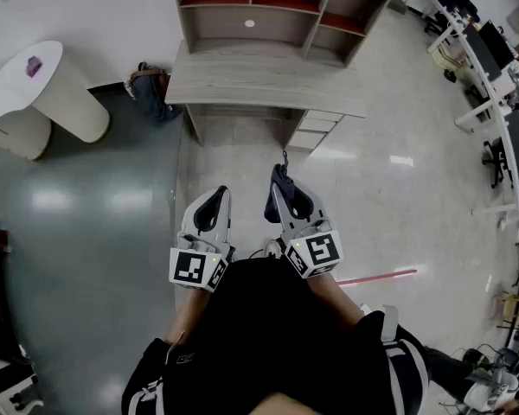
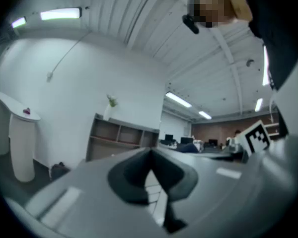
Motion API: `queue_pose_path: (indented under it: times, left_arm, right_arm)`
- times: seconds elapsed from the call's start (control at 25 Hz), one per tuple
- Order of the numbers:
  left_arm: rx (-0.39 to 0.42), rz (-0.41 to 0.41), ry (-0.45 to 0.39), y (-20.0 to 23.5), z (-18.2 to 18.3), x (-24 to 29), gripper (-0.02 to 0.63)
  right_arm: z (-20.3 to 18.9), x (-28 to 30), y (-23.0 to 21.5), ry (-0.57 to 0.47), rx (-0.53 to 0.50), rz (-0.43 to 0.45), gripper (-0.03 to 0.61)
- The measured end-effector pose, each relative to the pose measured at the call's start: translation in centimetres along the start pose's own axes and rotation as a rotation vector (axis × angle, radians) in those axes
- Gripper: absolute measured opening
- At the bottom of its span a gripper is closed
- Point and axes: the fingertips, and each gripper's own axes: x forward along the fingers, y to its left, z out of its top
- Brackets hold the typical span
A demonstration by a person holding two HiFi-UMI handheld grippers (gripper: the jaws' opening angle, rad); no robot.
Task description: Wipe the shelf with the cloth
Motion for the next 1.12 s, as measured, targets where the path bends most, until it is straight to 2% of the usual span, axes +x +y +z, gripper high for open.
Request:
queue_pose_path:
  times: [0.76,1.12]
  left_arm:
    - [-0.003,0.002,0.004,-2.5,-0.5,1.3,0.005]
    - [0.006,0.025,0.007,-5.5,-1.1,4.0,0.005]
  right_arm:
    - [-0.4,-1.9,-2.3,0.003,0.027,0.012,0.054]
    - [-0.8,-2.9,-5.8,-0.001,0.049,0.043,0.054]
